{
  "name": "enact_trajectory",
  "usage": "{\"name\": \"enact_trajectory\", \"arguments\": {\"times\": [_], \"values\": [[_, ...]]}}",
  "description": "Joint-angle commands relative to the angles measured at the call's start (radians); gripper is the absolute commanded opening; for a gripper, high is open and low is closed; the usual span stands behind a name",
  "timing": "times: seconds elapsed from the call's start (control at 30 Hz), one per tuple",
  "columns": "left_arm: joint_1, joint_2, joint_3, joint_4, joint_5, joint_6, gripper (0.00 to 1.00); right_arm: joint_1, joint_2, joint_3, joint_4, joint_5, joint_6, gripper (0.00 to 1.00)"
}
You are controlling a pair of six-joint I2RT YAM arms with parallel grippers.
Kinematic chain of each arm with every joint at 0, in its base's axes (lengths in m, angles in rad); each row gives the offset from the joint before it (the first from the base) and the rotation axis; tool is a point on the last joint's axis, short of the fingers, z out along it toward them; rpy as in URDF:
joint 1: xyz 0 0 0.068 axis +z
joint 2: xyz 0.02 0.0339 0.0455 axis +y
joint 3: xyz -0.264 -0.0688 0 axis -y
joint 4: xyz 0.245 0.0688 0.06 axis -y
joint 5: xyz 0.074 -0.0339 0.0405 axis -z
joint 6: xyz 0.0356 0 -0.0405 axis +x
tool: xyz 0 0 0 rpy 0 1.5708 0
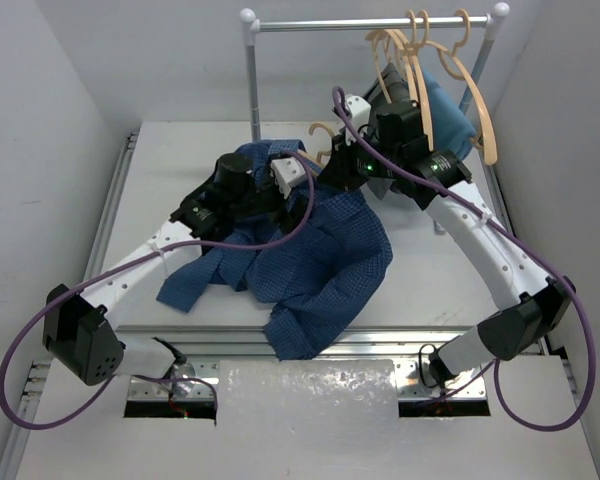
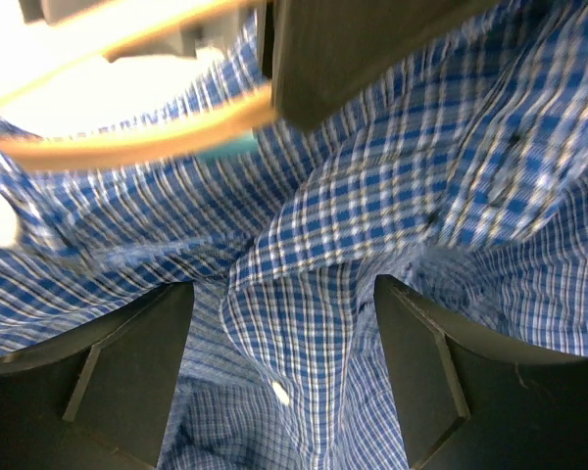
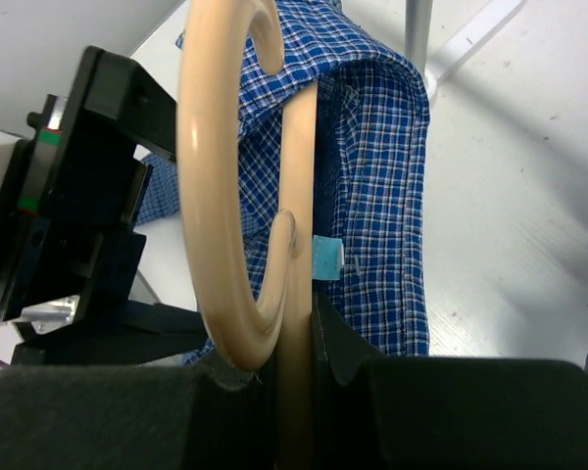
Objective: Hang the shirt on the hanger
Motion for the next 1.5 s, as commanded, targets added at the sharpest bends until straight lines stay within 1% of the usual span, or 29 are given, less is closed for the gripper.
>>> {"name": "enact_trajectory", "arguments": {"times": [0.0,0.03,0.07,0.1,0.13,0.17,0.2,0.23,0.27,0.3,0.33,0.4,0.5,0.57,0.67,0.9,1.0,1.1,1.2,1.27,1.3,1.37,1.4,1.43,1.47], "values": [[-0.022,-0.005,-0.012,0.123,-0.050,-0.019,0.72,-0.006,0.000,0.035,0.056,-0.033,0.044,0.00],[-0.023,-0.002,-0.028,0.137,-0.079,-0.004,0.72,-0.006,0.003,0.034,0.062,-0.043,0.051,0.00],[-0.025,0.002,-0.037,0.165,-0.113,0.001,0.70,-0.006,0.003,0.032,0.068,-0.060,0.063,0.00],[-0.023,0.013,-0.046,0.203,-0.188,0.004,0.68,-0.006,0.000,0.031,0.077,-0.065,0.066,0.00],[-0.022,0.019,-0.060,0.220,-0.214,-0.003,0.64,-0.006,0.000,0.032,0.076,-0.065,0.068,0.00],[-0.023,0.025,-0.065,0.219,-0.230,-0.002,0.49,-0.006,-0.005,0.038,0.071,-0.054,0.066,0.00],[-0.022,0.033,-0.078,0.211,-0.225,0.000,0.42,-0.006,-0.008,0.043,0.064,-0.047,0.063,0.00],[-0.022,0.033,-0.091,0.203,-0.212,0.004,0.22,-0.006,-0.009,0.054,0.056,-0.038,0.058,0.00],[-0.022,0.030,-0.100,0.200,-0.201,0.004,0.09,-0.006,-0.009,0.060,0.039,-0.025,0.049,0.00],[-0.022,0.022,-0.109,0.199,-0.202,-0.003,0.01,-0.008,-0.011,0.066,0.032,-0.004,0.045,0.00],[-0.022,0.016,-0.123,0.196,-0.218,-0.029,0.00,-0.008,-0.013,0.081,0.021,0.004,0.038,0.00],[-0.023,-0.022,-0.152,0.191,-0.241,-0.040,0.00,-0.017,-0.016,0.097,-0.016,0.036,0.025,0.00],[-0.020,-0.108,-0.221,0.209,-0.224,-0.036,0.00,-0.037,-0.038,0.104,-0.036,0.067,0.014,0.00],[-0.020,-0.114,-0.217,0.144,-0.221,-0.031,0.00,-0.047,-0.049,0.109,-0.039,0.097,0.014,0.00],[-0.017,-0.130,-0.243,0.139,-0.219,-0.025,0.00,-0.064,-0.062,0.117,-0.048,0.127,0.014,0.00],[-0.016,-0.111,-0.243,0.130,-0.212,-0.016,0.00,-0.073,-0.046,0.164,-0.093,0.160,-0.009,0.00],[-0.016,-0.113,-0.281,0.165,-0.225,0.010,0.00,-0.078,-0.051,0.193,-0.114,0.174,-0.028,0.00],[-0.016,-0.105,-0.302,0.198,-0.204,0.015,0.00,-0.086,-0.052,0.218,-0.114,0.196,-0.034,0.00],[-0.016,-0.088,-0.296,0.194,-0.173,0.012,0.00,-0.087,-0.011,0.291,-0.139,0.203,-0.040,0.00],[-0.016,-0.087,-0.293,0.231,-0.199,-0.012,0.00,-0.087,0.021,0.360,-0.168,0.197,-0.041,0.00],[-0.017,-0.085,-0.284,0.261,-0.216,-0.038,0.11,-0.087,0.049,0.376,-0.176,0.199,-0.041,0.00],[-0.016,-0.078,-0.244,0.265,-0.230,-0.049,0.32,-0.086,0.063,0.396,-0.177,0.213,-0.037,0.00],[-0.016,-0.074,-0.229,0.260,-0.235,-0.051,0.39,-0.087,0.070,0.396,-0.173,0.225,-0.032,0.00],[-0.017,-0.071,-0.214,0.240,-0.241,-0.051,0.50,-0.087,0.070,0.397,-0.168,0.252,-0.026,0.00],[-0.016,-0.071,-0.198,0.226,-0.264,-0.051,0.68,-0.087,0.070,0.397,-0.160,0.271,-0.023,0.00]]}}
